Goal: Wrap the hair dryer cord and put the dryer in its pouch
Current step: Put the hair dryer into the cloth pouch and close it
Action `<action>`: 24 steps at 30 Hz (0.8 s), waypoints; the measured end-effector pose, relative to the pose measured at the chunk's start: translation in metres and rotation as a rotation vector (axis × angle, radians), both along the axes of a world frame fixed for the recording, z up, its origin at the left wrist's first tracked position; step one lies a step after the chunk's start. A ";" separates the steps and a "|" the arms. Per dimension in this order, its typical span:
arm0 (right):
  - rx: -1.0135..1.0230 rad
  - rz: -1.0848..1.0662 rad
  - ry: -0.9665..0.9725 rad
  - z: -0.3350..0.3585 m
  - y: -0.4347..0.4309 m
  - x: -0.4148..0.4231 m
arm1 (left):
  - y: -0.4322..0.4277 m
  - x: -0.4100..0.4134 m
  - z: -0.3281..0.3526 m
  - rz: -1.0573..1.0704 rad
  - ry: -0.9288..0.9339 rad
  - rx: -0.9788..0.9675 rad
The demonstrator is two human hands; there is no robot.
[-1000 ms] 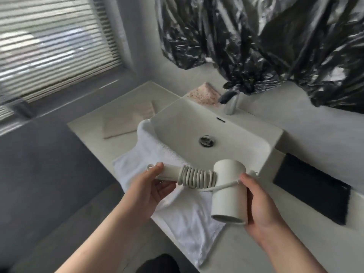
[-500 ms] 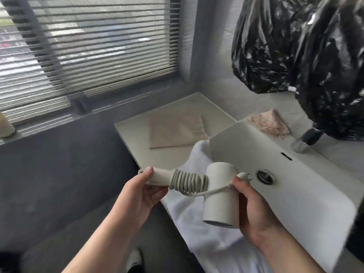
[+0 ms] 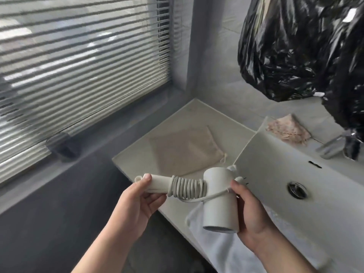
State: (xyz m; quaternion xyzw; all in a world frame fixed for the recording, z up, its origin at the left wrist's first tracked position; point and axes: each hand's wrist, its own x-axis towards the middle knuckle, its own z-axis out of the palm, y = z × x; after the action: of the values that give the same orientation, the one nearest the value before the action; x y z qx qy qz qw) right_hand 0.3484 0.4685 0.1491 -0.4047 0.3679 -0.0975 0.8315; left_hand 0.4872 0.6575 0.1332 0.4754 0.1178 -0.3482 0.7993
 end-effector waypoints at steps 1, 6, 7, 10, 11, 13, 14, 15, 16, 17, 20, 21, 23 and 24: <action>0.002 -0.019 -0.009 -0.004 -0.005 0.005 | -0.006 0.007 -0.002 -0.018 0.006 0.008; 0.037 -0.065 0.000 -0.026 -0.033 0.042 | -0.037 0.046 -0.009 -0.055 0.027 0.104; 0.044 -0.076 0.018 -0.029 -0.038 0.050 | -0.042 0.054 -0.008 -0.071 0.027 0.122; 0.073 -0.107 0.058 -0.037 -0.053 0.074 | -0.060 0.081 -0.004 -0.125 0.019 0.171; 0.084 -0.117 0.060 -0.040 -0.058 0.080 | -0.067 0.090 -0.002 -0.136 0.016 0.189; 0.096 -0.128 0.061 -0.042 -0.069 0.088 | -0.084 0.105 -0.004 -0.164 0.003 0.215; 0.093 -0.138 0.067 -0.043 -0.075 0.091 | -0.093 0.111 -0.005 -0.178 -0.001 0.224; 0.088 -0.159 0.080 -0.044 -0.082 0.093 | -0.102 0.116 -0.008 -0.196 -0.004 0.233; 0.081 -0.194 0.092 -0.043 -0.088 0.095 | -0.111 0.119 -0.011 -0.221 -0.009 0.239; 0.076 -0.235 0.098 -0.044 -0.094 0.094 | -0.120 0.122 -0.014 -0.252 -0.019 0.246; 0.075 -0.365 0.116 -0.045 -0.105 0.089 | -0.144 0.128 -0.017 -0.366 -0.064 0.241; 0.073 -0.407 0.113 -0.045 -0.106 0.086 | -0.152 0.132 -0.017 -0.401 -0.074 0.220; 0.077 -0.491 0.134 -0.045 -0.107 0.082 | -0.168 0.144 -0.018 -0.469 -0.046 0.165; 0.087 -0.531 0.151 -0.044 -0.106 0.081 | -0.176 0.152 -0.020 -0.510 -0.025 0.143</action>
State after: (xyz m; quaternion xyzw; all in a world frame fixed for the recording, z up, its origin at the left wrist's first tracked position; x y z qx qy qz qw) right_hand 0.4297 0.3626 0.1056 -0.2639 0.5258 -0.2657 0.7637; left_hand 0.6389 0.4816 0.1129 0.5495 0.0086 -0.5231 0.6514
